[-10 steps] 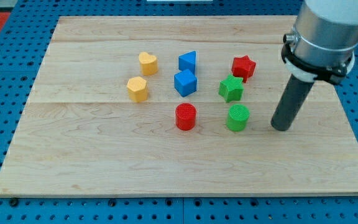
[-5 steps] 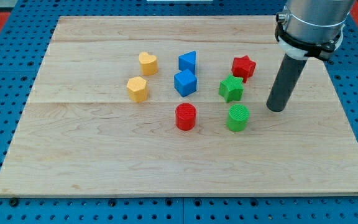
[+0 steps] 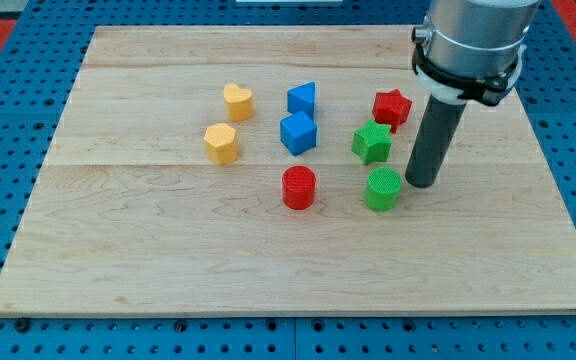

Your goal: Slide the green circle towards the green star

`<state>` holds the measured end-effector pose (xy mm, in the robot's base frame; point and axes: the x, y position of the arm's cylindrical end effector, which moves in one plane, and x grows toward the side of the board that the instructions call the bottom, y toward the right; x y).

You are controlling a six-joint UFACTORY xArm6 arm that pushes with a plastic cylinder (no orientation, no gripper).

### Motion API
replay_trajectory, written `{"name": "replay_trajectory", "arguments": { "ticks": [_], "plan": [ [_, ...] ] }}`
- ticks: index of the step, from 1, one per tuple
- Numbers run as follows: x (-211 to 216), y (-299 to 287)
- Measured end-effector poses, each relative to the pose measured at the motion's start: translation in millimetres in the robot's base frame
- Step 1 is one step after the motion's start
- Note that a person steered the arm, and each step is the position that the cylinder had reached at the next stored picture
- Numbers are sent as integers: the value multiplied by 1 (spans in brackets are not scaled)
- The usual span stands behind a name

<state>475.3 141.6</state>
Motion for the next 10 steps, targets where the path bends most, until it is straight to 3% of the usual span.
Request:
{"name": "replay_trajectory", "arguments": {
  "ticks": [5,10],
  "plan": [
    [47,-23],
    [34,-9]
  ]
}}
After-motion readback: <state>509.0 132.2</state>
